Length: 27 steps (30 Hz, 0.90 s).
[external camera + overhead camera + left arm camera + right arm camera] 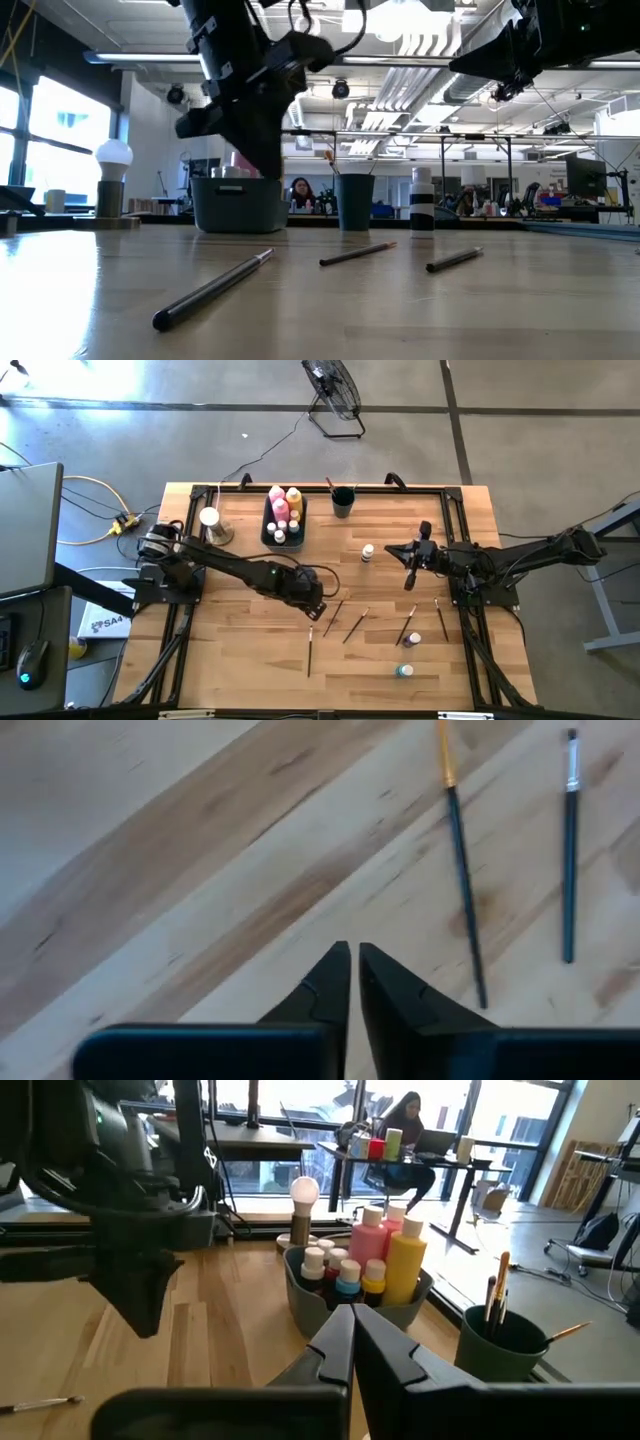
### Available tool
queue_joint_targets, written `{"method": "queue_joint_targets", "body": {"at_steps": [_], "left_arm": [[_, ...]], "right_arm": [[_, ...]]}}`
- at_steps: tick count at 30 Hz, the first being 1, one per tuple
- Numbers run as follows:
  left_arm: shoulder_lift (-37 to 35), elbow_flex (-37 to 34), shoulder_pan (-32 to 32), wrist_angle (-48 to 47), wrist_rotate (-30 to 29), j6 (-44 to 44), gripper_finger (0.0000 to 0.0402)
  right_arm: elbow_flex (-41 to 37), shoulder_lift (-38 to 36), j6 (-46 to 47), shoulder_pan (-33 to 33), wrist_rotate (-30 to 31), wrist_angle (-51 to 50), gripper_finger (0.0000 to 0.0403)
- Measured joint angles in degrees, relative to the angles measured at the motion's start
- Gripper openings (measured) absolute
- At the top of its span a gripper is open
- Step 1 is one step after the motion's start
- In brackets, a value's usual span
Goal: Pick & Place Paint Supplies
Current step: Put the silver paint brush into the green cup
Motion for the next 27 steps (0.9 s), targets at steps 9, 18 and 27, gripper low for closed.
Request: {"method": "queue_joint_targets", "body": {"at_steps": [9,18,27], "left_arm": [[4.92,0.12,0.52,4.48,8.82,-0.80,0.0134],[8.86,0.02,0.53,7.56,14.27,-2.98,0.0199],[9.26,0.17,-1.48,6.68,12.82,-10.03,0.0200]], "right_arm": [[0.00,0.00,-0.44,0.00,0.18,-0.34,0.0002],[0.00,0.00,-0.44,0.00,2.77,-0.86,0.0002],[0.00,0.02,-0.44,0.02,2.81,-0.73,0.0002]]}}
